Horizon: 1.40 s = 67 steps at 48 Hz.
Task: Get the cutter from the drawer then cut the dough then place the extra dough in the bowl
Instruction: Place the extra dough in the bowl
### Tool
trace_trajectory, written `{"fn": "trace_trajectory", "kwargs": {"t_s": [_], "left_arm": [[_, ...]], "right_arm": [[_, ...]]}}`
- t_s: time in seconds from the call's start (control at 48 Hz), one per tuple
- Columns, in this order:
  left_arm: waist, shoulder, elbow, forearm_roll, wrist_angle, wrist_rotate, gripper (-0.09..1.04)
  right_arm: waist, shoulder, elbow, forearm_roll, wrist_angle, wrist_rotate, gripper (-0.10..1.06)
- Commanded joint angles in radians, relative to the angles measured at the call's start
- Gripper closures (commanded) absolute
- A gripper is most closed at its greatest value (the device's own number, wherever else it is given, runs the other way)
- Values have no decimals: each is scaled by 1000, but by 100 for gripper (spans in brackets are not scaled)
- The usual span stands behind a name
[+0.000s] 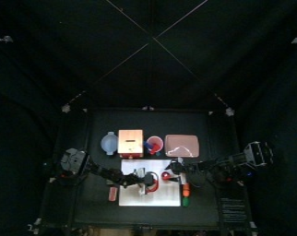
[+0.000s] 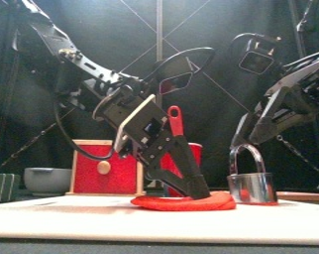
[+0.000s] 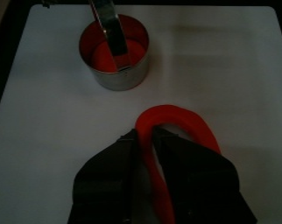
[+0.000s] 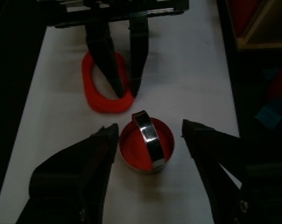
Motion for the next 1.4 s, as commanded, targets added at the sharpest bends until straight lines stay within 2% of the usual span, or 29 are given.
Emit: {"fn": "trace_trajectory", "kwargs": {"t_s": [0.021,0.188,0.438,0.75,1.062,1.396], "left_arm": [[3,-15,-18,2,2,0,37],[3,-61,2,3,-29,2,37],[3,-229,91,28,-69,2,37],[2,-442,296,6,-164,0,37],[2,-710,505,-25,-337,0,37],[21,-1002,664,-15,-477,6,37]], "right_arm": [[-3,-25,-6,3,-3,2,4],[-5,-25,-8,9,-3,2,4],[-5,-25,-9,17,3,2,4],[-6,-25,-17,23,21,2,4],[-14,-23,-17,38,29,2,4],[-17,-17,-18,57,29,2,4]]}}
